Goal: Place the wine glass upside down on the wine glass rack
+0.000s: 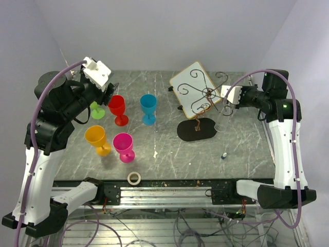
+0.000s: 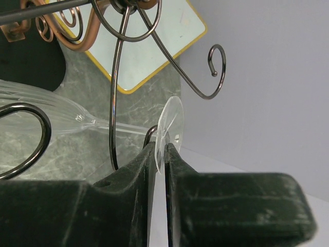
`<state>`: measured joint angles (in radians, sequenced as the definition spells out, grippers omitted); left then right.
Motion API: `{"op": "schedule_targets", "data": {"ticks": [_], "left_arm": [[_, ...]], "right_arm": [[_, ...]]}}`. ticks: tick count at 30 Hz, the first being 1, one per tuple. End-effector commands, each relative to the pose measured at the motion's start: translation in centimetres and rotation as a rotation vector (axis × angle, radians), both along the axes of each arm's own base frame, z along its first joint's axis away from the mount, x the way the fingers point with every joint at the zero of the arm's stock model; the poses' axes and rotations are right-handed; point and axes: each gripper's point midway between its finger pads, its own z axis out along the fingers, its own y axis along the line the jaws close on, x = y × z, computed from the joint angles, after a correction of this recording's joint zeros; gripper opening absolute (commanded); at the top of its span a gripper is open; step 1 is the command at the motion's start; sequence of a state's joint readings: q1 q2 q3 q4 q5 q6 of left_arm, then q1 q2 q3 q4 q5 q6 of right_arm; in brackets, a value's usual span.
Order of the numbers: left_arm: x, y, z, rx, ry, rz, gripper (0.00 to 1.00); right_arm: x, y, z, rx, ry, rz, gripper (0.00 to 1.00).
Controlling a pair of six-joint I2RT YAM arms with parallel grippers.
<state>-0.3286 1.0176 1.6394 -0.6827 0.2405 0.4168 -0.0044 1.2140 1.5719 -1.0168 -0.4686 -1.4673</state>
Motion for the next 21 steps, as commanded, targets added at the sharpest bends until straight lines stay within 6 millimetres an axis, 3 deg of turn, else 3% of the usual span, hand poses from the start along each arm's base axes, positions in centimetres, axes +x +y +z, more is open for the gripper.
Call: {"op": "schedule_targets", "data": {"ticks": [1, 21], "left_arm": [[-0.8, 0.0, 0.6, 0.001, -0.026, -0.021, 0.69], [-1.5, 0.5, -0.2, 0.02, -0.026, -0.017, 0.69]], "right_arm": [[-0.9, 0.9, -0.3, 0.021, 0.015, 0.043, 0.13], [-2.0, 2.5, 0.2, 0.085, 0.024, 0.11, 0.26]]}}
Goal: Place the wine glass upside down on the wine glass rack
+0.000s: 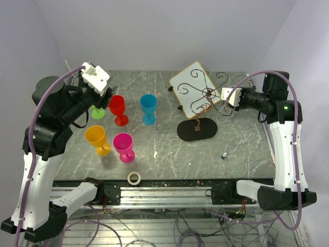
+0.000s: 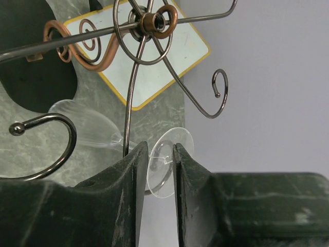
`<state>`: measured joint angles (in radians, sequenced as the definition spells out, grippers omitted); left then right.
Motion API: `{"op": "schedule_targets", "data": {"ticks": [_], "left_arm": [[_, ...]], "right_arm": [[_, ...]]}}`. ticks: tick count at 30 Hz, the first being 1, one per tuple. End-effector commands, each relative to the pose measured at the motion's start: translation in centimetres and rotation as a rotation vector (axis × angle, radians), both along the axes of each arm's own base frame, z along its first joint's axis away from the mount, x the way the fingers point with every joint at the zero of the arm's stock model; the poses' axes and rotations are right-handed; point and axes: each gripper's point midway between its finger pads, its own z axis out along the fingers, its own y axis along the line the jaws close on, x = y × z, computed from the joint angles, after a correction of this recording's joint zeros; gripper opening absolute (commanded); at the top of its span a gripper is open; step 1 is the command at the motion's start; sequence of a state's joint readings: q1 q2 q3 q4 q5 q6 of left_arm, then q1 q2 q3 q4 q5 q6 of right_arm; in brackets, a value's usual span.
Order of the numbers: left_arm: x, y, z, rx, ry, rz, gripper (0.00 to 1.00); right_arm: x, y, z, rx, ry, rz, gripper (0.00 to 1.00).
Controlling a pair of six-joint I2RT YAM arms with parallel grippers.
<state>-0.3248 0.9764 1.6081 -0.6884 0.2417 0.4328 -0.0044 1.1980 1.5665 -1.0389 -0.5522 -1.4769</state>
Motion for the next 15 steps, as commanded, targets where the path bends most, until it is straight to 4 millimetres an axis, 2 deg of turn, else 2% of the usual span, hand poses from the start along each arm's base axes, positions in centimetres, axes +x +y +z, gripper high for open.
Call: {"op": "schedule_targets", "data": {"ticks": [1, 6, 11, 15], "left_arm": [[-0.6, 0.1, 0.1, 0.01, -0.012, -0.018, 0.69], [-0.5, 0.2, -0.5, 0.017, -0.006, -0.008, 0.7], [-0.2, 0.5, -1.6, 0.022, 0.011, 0.009, 0.71], [0.0, 0.7, -3.3, 0.032, 0.043, 0.022, 0.72]], "right_arm": [[-1.0, 1.2, 0.1, 0.046, 0.019, 0.045, 0.27], [-1.6, 2.2, 0.6, 0.099, 0.024, 0.081, 0.3], [-2.2, 3.5, 2.1, 0.178, 0.019, 0.123, 0.35], [-2.7, 4.4, 3.8, 0.255, 0.014, 0.142, 0.45]]}}
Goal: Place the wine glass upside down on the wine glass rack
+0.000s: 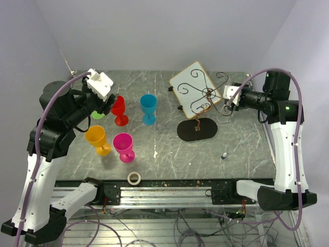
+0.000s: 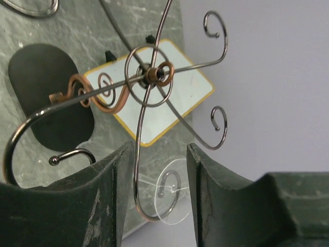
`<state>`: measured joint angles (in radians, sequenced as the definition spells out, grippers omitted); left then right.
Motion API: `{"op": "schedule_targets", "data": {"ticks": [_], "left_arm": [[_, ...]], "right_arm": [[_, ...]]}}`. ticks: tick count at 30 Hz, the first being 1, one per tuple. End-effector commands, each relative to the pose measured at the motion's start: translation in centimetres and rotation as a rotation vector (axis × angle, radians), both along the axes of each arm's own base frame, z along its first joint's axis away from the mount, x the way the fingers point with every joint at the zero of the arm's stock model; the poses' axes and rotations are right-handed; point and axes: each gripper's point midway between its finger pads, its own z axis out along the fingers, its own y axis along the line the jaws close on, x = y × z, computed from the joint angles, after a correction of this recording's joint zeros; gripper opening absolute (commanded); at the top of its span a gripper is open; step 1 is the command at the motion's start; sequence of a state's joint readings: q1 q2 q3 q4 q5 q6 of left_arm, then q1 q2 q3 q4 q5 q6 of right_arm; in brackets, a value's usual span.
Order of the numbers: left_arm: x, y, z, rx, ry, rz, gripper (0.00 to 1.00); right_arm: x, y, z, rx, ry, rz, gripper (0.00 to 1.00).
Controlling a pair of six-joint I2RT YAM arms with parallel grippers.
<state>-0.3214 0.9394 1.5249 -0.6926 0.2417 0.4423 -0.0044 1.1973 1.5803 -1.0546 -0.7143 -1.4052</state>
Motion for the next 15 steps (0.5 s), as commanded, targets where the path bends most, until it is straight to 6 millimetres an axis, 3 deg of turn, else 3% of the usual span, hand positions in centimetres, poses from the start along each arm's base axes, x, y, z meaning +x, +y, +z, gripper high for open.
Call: {"op": "schedule_targets", "data": {"ticks": [1, 7, 10, 15], "left_arm": [[0.1, 0.5, -1.3, 0.013, 0.013, 0.02, 0.72], [-0.2, 0.9, -5.3, 0.04, 0.12, 0.032, 0.73], [-0.5, 1.1, -7.6, 0.06, 0.195, 0.027, 0.75], [-2.2, 0.8, -13.4, 0.164, 0.457, -0.036, 0.81]], "right_arm": [[-1.4, 1.9, 3.6, 0.14, -0.023, 0.039, 0.47], [-1.1, 2.1, 6.6, 0.286, -0.014, -0.038, 0.6], [-0.8, 1.9, 7.6, 0.356, 0.001, -0.096, 0.62], [-0.5, 0.6, 8.9, 0.466, 0.037, -0.231, 0.68]]}}
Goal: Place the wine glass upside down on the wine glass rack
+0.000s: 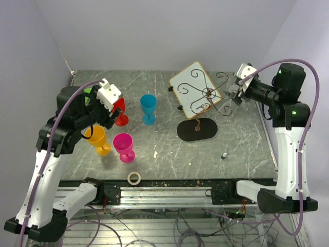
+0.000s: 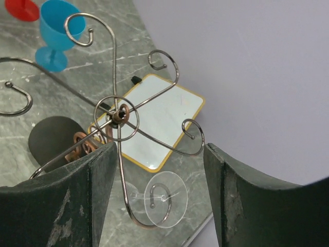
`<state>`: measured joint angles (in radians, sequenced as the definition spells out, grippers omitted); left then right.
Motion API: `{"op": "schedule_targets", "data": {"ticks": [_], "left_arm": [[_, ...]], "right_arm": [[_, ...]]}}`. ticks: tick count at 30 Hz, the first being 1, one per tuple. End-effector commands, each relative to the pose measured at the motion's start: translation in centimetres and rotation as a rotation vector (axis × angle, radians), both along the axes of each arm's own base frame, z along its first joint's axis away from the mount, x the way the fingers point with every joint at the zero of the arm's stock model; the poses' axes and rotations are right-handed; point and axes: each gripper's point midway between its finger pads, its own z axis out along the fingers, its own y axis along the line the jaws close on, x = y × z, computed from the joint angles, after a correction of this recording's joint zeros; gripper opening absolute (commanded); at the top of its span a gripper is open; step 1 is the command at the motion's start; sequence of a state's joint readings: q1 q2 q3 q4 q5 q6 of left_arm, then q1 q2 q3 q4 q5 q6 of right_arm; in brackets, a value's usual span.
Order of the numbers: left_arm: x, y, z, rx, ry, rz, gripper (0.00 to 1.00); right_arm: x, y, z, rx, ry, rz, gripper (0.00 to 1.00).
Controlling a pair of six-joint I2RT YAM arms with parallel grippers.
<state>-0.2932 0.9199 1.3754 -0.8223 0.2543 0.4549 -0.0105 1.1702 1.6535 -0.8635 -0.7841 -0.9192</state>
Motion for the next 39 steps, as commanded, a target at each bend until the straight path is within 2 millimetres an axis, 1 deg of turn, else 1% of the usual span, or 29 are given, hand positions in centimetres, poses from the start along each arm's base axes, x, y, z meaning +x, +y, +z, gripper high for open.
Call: {"op": "schedule_targets", "data": {"ticks": [1, 3, 8, 14, 17, 23, 27, 32, 35, 39], "left_arm": [[-2.2, 0.1, -5.9, 0.09, 0.271, -0.054, 0.81], [-2.6, 0.4, -7.7, 0.12, 0.345, -0.054, 0.81], [-2.9, 0.5, -11.0, 0.175, 0.433, -0.088, 0.81], [-2.3, 1.3, -14.7, 0.26, 0.543, -0.067, 0.77], [-2.3, 1.2, -16.1, 0.273, 0.582, -0.082, 0.75], [-1.5, 1.1, -17.7, 0.294, 0.596, -0.082, 0.68], [-1.1, 1.1, -18.8, 0.303, 0.62, -0.084, 0.59], [-1.4, 0.7, -20.2, 0.299, 0.663, -0.106, 0.49], [-1.5, 0.6, -20.6, 0.299, 0.665, -0.113, 0.38], [-1.8, 0.4, -20.4, 0.285, 0.653, -0.126, 0.21]], "right_arm": [[-0.2, -1.0, 3.0, 0.122, 0.004, -0.115, 0.69], [-0.7, -1.1, 3.2, 0.102, -0.01, -0.111, 0.71], [-1.0, -1.4, 3.4, 0.117, -0.004, -0.122, 0.72], [-0.5, -1.5, 2.9, 0.108, 0.002, -0.116, 0.72], [-0.3, -1.5, 2.3, 0.101, 0.012, -0.114, 0.72], [-0.1, -1.5, 1.7, 0.103, 0.03, -0.101, 0.72], [0.0, -1.5, 1.4, 0.101, 0.034, -0.097, 0.72], [0.0, -1.6, 0.8, 0.093, 0.041, -0.101, 0.72], [0.0, -1.7, 0.3, 0.09, 0.046, -0.102, 0.72], [-0.2, -2.0, -0.1, 0.089, 0.044, -0.118, 0.73]]}}
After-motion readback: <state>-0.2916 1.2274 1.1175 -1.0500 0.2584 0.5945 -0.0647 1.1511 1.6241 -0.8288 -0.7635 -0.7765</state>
